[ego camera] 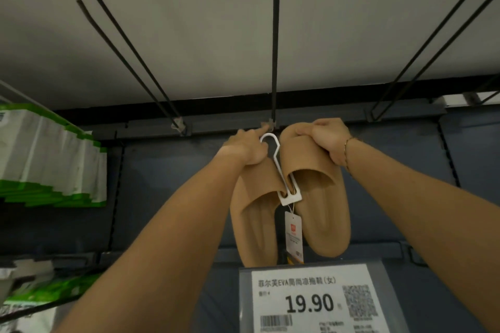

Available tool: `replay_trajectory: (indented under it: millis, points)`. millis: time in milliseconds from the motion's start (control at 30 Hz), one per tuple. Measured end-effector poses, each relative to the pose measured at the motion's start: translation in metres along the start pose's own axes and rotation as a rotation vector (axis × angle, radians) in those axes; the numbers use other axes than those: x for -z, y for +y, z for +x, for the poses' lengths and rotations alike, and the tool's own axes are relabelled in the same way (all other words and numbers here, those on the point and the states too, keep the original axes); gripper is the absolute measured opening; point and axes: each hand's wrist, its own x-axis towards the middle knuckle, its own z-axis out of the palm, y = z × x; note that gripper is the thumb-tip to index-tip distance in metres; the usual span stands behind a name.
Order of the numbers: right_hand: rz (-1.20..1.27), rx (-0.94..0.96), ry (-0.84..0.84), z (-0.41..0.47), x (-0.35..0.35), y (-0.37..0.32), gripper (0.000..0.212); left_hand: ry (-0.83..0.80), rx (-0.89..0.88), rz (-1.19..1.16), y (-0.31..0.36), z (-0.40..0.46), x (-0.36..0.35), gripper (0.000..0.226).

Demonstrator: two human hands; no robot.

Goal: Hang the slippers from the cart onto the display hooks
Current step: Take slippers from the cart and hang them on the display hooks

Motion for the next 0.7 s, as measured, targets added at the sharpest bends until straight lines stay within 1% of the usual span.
replay_trajectory:
  millis: [67, 133, 233, 300, 400, 467, 533, 633, 700]
  points:
    - [-0.019, 0.008, -0.012, -0.008, 0.001, -0.002, 0.019, -0.010, 0.004, -0.036, -0.002, -0.007, -0.003, 0.059]
    - [-0.029, 0.029, -0.028, -0.016, 0.005, -0.008, 0.019, 0.018, 0.004, -0.094, -0.003, -0.019, -0.002, 0.058]
    - [0.019, 0.098, -0.035, -0.035, 0.019, -0.031, 0.022, 0.140, -0.055, -0.240, -0.003, -0.037, 0.020, 0.059]
    - [0.104, 0.144, -0.013, -0.048, 0.032, -0.053, 0.029, 0.271, -0.141, -0.321, 0.001, -0.047, 0.049, 0.059]
    - [0.218, 0.222, -0.004, -0.070, 0.052, -0.092, 0.031, 0.462, -0.231, -0.414, 0.015, -0.063, 0.095, 0.036]
    - [0.235, 0.271, -0.018, -0.081, 0.064, -0.114, 0.032, 0.525, -0.259, -0.435, 0.026, -0.071, 0.123, 0.026]
    - [0.247, 0.320, -0.022, -0.090, 0.073, -0.133, 0.026, 0.571, -0.299, -0.449, 0.034, -0.077, 0.146, 0.024]
    - [0.308, 0.343, -0.007, -0.103, 0.084, -0.153, 0.017, 0.629, -0.363, -0.465, 0.045, -0.087, 0.176, 0.026]
    - [0.350, 0.359, 0.007, -0.109, 0.092, -0.161, 0.016, 0.647, -0.389, -0.480, 0.052, -0.091, 0.191, 0.028]
